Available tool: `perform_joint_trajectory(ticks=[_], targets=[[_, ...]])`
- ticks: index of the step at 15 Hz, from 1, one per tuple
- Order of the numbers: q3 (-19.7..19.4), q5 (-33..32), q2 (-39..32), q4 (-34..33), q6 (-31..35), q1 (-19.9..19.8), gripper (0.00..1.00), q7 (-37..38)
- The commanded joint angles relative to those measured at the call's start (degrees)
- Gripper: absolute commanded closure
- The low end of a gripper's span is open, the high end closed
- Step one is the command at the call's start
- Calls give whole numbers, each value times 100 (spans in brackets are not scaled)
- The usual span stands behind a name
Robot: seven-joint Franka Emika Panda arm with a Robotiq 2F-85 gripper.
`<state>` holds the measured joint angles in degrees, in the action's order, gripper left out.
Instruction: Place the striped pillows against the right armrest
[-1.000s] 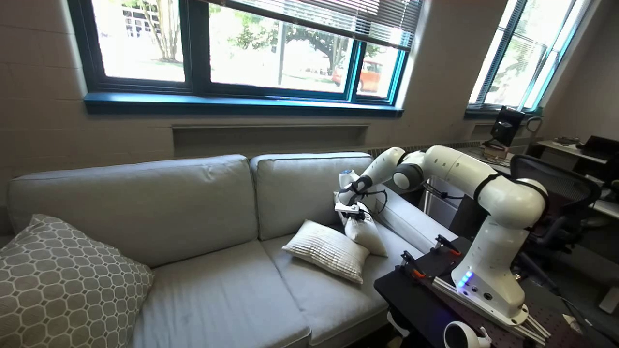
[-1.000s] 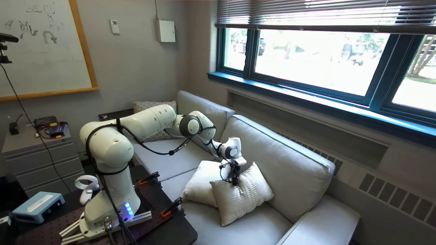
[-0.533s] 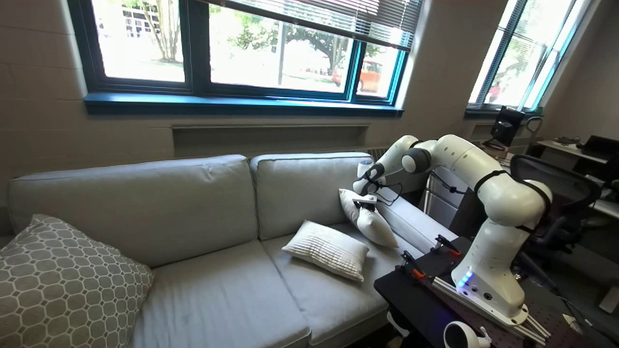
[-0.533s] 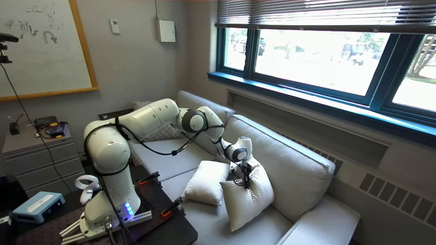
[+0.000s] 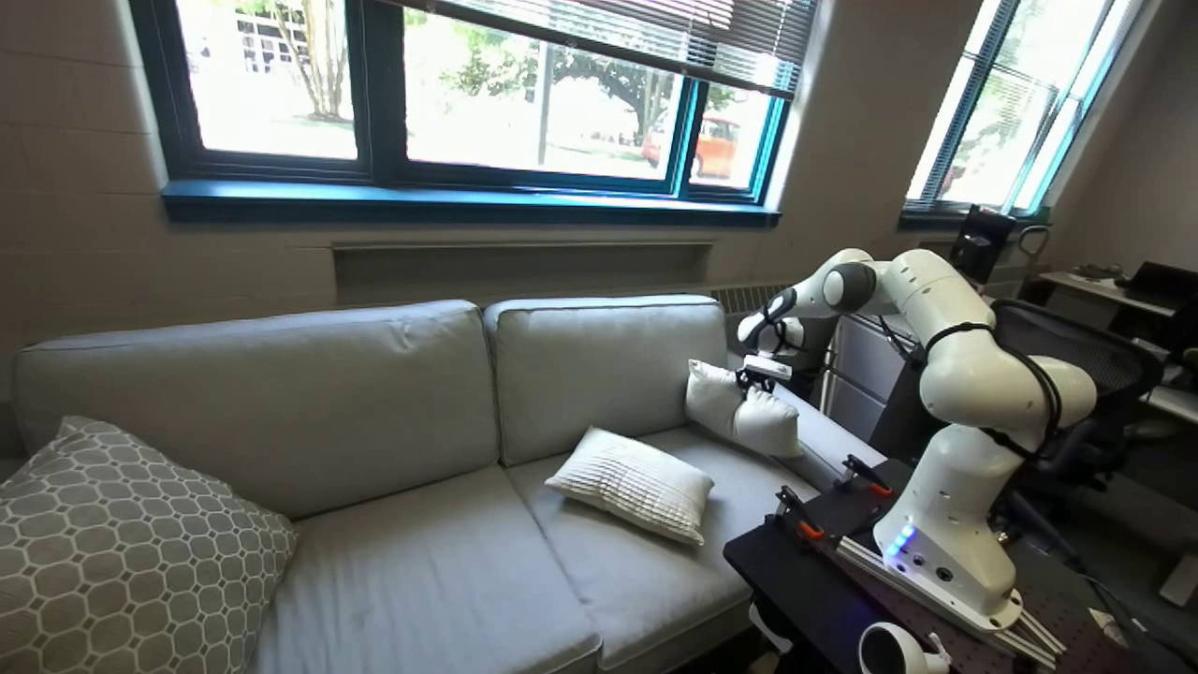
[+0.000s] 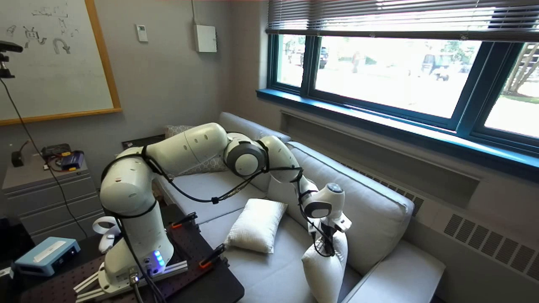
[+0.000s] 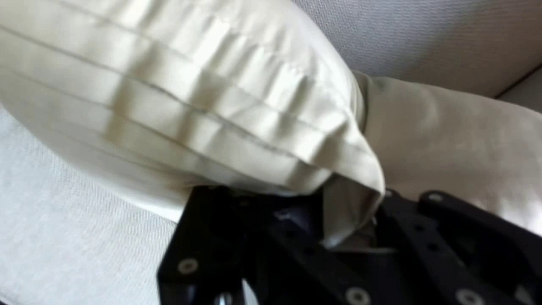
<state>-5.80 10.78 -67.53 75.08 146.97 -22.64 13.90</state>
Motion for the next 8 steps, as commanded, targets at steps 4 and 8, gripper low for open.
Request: perform_joint_trajectory(ticks=[4, 8], targets=[[910, 1230, 9, -399, -1447, -1004, 96, -789], [1276, 2031, 71, -223, -1984, -1154, 97, -899]])
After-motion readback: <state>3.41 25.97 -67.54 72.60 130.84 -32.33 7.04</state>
